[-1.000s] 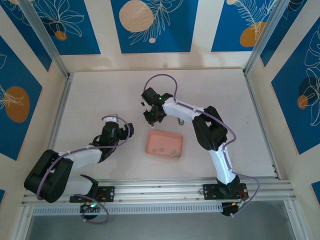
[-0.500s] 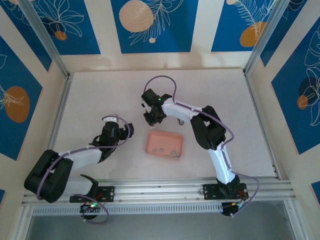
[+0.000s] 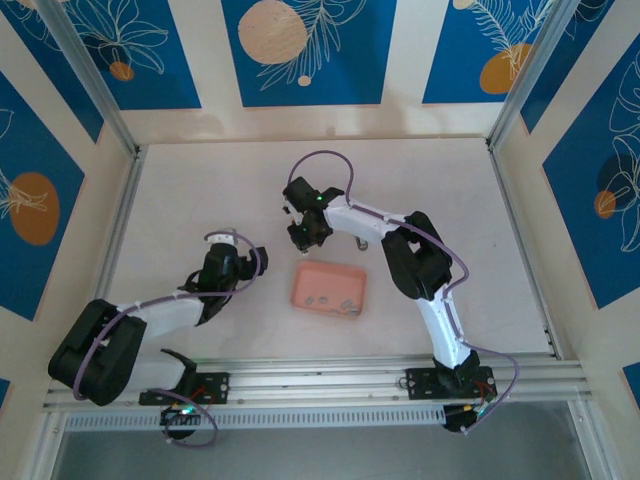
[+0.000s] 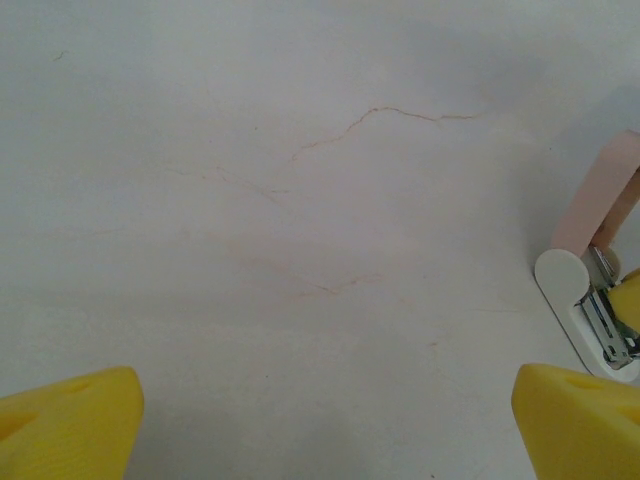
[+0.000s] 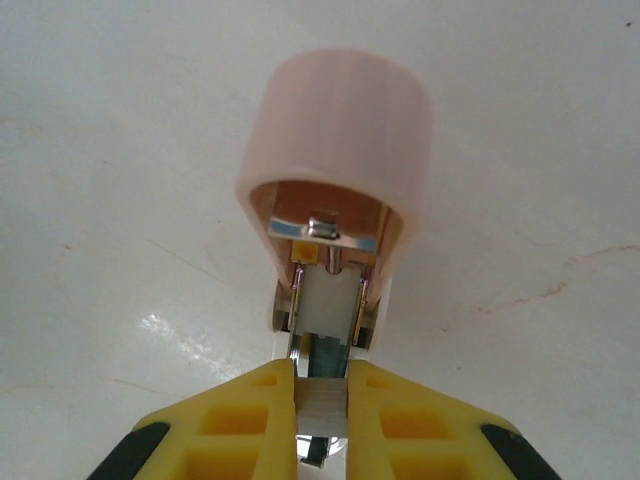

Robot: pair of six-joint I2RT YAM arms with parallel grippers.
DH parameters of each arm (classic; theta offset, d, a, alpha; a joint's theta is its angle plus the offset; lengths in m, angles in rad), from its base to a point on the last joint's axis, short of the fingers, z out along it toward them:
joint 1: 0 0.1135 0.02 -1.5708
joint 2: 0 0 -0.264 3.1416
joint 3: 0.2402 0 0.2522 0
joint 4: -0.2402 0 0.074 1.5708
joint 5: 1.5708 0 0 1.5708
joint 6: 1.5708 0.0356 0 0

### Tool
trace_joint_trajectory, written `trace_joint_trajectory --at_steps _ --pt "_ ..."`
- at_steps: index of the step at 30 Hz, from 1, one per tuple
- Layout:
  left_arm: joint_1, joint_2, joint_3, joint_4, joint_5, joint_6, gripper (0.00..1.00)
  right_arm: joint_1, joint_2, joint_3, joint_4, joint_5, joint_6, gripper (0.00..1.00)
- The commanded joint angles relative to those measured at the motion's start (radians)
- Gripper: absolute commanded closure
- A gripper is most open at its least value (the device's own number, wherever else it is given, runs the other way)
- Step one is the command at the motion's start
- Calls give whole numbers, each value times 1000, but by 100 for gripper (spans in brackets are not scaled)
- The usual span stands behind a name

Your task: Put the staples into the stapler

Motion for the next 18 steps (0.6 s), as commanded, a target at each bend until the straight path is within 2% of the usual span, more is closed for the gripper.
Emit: trace_joint_trajectory --at_steps 1,18 --pt "15 -17 0 -22 12 13 5 -3 -77 -17 11 3 33 84" --pt "15 -22 5 -30 10 18 5 -10 -25 17 7 -36 41 84"
